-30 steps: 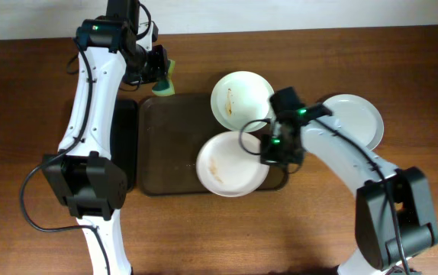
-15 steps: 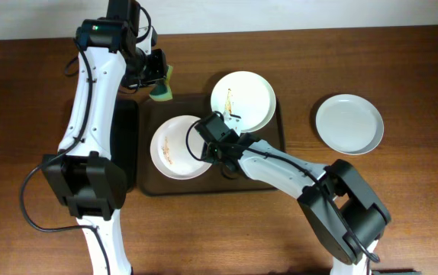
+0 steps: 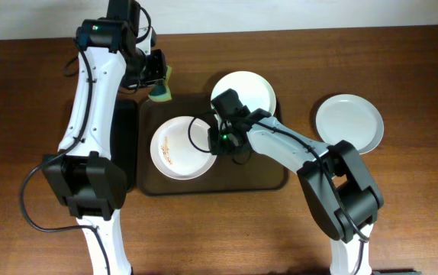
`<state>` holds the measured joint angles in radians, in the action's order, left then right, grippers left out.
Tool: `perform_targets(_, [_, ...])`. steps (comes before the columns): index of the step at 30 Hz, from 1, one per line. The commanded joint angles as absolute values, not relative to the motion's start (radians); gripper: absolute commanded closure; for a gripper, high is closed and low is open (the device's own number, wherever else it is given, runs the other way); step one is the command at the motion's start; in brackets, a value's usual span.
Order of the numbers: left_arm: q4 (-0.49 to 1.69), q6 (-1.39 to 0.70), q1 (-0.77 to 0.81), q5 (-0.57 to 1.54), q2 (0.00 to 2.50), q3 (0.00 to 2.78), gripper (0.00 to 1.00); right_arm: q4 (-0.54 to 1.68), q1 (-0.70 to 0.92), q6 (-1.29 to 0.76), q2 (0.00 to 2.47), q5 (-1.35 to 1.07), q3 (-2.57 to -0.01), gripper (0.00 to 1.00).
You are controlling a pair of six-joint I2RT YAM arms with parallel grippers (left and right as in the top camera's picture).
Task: Clean dirty plates on tray and stack at the side
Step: 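Grasp the lower-right stained plate with the right gripper and bring it left, then scrub the held plate with the sponge in the left gripper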
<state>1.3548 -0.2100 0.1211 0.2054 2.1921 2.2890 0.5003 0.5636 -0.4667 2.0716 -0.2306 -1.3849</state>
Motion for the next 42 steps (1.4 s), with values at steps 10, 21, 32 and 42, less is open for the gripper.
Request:
perform_targets(10, [1.358, -0.222, 0.123, 0.201, 2.194, 2.093, 0.99, 0.446, 0.581, -0.641, 2.131, -0.199, -1.405, 0.96])
perform_targets(21, [1.062, -0.331, 0.2, 0.02, 2.194, 1.615, 0.99, 0.441, 0.581, -0.78, 2.131, -0.145, -1.405, 0.96])
perform_targets(32, [0.709, -0.408, 0.229, -0.286, 2.194, 1.458, 0.99, 0.453, 0.581, -0.768, 2.135, -0.136, -1.404, 0.96])
perform_targets(42, [0.745, -0.221, 0.22, -0.009, 2.194, 1.461, 0.99, 0.456, 0.581, -0.767, 2.135, -0.123, -1.404, 0.96])
